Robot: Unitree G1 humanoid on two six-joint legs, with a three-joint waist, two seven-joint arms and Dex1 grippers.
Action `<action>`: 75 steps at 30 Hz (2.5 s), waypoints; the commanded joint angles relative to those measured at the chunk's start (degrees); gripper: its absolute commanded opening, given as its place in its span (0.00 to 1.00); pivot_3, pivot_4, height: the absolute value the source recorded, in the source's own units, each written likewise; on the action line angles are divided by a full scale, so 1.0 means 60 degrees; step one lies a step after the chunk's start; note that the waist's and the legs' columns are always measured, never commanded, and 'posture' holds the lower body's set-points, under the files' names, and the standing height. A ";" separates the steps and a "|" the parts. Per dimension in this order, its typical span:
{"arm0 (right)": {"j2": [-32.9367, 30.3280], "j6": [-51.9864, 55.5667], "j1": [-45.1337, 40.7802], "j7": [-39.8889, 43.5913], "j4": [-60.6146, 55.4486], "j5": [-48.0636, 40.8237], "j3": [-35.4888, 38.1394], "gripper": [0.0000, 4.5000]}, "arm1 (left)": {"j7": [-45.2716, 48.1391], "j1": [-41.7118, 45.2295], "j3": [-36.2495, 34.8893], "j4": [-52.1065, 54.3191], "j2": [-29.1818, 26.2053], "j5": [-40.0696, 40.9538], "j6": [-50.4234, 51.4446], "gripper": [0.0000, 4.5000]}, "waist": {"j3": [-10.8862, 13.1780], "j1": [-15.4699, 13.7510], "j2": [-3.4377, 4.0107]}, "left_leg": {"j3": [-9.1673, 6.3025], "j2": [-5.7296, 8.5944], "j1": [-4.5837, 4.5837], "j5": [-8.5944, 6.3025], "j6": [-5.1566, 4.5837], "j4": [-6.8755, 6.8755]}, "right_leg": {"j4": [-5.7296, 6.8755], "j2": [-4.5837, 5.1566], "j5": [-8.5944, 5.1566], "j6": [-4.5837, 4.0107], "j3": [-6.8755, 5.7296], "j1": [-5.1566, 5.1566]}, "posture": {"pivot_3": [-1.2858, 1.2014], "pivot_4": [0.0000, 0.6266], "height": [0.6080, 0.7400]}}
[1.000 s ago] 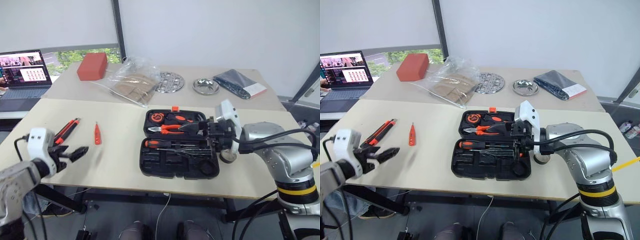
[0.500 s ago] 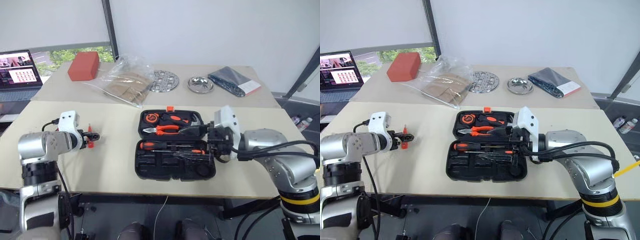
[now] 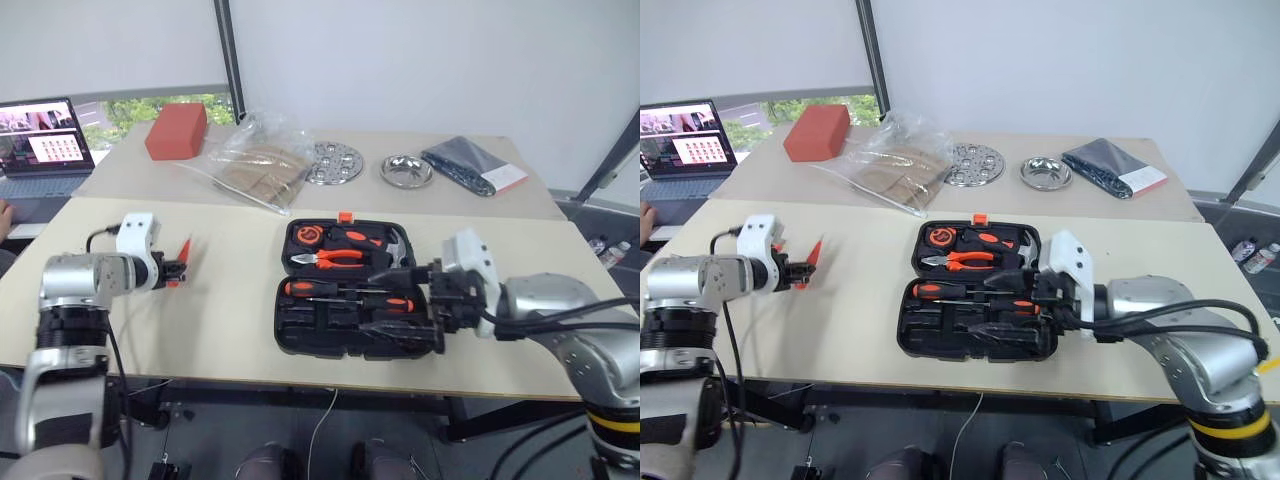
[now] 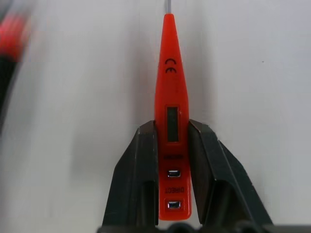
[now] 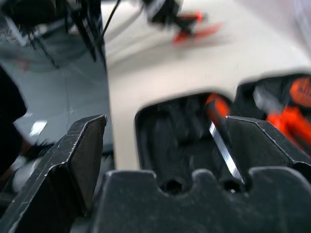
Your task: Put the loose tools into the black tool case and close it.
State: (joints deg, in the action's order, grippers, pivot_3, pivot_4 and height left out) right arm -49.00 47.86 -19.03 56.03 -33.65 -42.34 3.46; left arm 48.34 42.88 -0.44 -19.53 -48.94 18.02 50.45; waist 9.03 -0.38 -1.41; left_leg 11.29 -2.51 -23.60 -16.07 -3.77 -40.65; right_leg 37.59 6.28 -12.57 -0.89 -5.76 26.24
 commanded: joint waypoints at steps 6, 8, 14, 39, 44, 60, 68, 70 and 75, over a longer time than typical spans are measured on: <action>-0.0318 -0.0111 0.0653 -0.0457 -0.0845 -0.0328 0.0828 1.00 | 0.6805 0.1013 0.2838 0.2178 -0.0345 0.0170 -0.3227 0.09 | 0.0000 0.0008 0.0001 | 0.0012 0.0000 -0.0003 0.0025 -0.0048 -0.0019 | -0.0012 -0.0008 -0.0010 0.0011 -0.0016 -0.0008 | 0.52 0.24 0.97; -0.0258 -0.0045 0.0722 -0.0724 -0.0972 -0.0422 0.0894 1.00 | 0.7161 0.1299 0.3365 0.1910 0.0089 -0.0178 -0.3641 0.09 | 0.0001 -0.0016 -0.0001 | 0.0009 -0.0002 -0.0006 0.0045 -0.0081 -0.0029 | -0.0009 -0.0014 -0.0014 0.0015 -0.0009 -0.0011 | 0.52 0.24 0.97; -0.0040 0.0184 0.1056 -0.1599 -0.1467 -0.0961 0.1182 1.00 | 0.7270 0.2224 0.4600 0.0689 0.1509 -0.1254 -0.3852 0.09 | 0.0003 -0.0040 -0.0004 | -0.0008 -0.0003 -0.0022 0.0061 -0.0118 -0.0046 | -0.0009 -0.0022 -0.0024 0.0034 0.0009 -0.0012 | 0.52 0.24 0.97; 0.0290 0.0044 0.1335 -0.3293 -0.1711 -0.1765 0.1521 1.00 | 0.7275 0.2685 0.4434 -0.0959 0.3108 -0.2341 -0.4170 0.69 | 0.0008 -0.0046 -0.0013 | -0.0030 -0.0001 -0.0038 0.0049 -0.0163 -0.0072 | -0.0013 -0.0015 -0.0021 0.0036 0.0007 -0.0017 | 0.52 0.24 0.97; 0.0253 0.0033 0.1555 -0.3317 -0.1797 -0.1905 0.1540 1.00 | 0.7361 0.2277 0.4063 0.0052 0.1962 -0.0365 -0.3839 0.92 | 0.0009 -0.0021 -0.0014 | -0.0032 -0.0008 -0.0041 0.0049 -0.0163 -0.0074 | -0.0009 -0.0015 -0.0021 0.0036 0.0010 -0.0014 | 0.52 0.24 0.97; 0.0234 -0.0113 0.1398 -0.3227 -0.1358 -0.1493 0.1315 1.00 | 0.4685 0.0408 0.2666 -0.1144 0.4022 -0.0998 -0.5830 0.01 | 0.0010 -0.0049 -0.0016 | -0.0039 -0.0002 -0.0045 0.0040 -0.0182 -0.0114 | -0.0009 -0.0013 -0.0009 0.0059 0.0009 -0.0034 | 0.52 0.24 0.97; 0.0287 -0.0073 0.1616 -0.3291 -0.1360 -0.1436 0.1386 1.00 | 0.4781 -0.0186 0.3414 -0.1228 0.3676 -0.2133 -0.6835 0.01 | 0.0007 -0.0023 -0.0014 | -0.0037 -0.0005 -0.0034 0.0040 -0.0181 -0.0108 | -0.0008 -0.0014 -0.0009 0.0057 0.0011 -0.0038 | 0.52 0.24 0.97; 0.0308 -0.0071 0.1616 -0.3313 -0.1332 -0.1428 0.1367 1.00 | 0.4716 -0.0264 0.3524 -0.1406 0.3664 -0.2371 -0.7196 0.01 | 0.0004 -0.0024 -0.0013 | -0.0038 -0.0005 -0.0026 0.0039 -0.0181 -0.0108 | -0.0010 -0.0011 -0.0009 0.0057 0.0012 -0.0047 | 0.52 0.24 0.97; 0.0325 -0.0071 0.1526 -0.3304 -0.1228 -0.1368 0.1277 1.00 | 0.4576 -0.0456 0.3578 -0.1460 0.3616 -0.2569 -0.7449 0.01 | -0.0020 -0.0023 -0.0013 | -0.0040 -0.0009 0.0000 0.0038 -0.0183 -0.0109 | -0.0011 -0.0009 -0.0008 0.0056 0.0014 -0.0074 | 0.52 0.24 0.97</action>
State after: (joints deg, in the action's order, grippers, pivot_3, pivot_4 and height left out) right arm -47.23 48.73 -9.10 36.15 -40.88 -50.68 10.68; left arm 76.40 42.45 18.94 -25.90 -25.83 6.39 5.40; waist 8.91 -0.51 -1.49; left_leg 11.05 -2.58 -23.52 -15.86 -4.89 -41.29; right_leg 37.51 6.23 -12.62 -0.56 -5.67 25.71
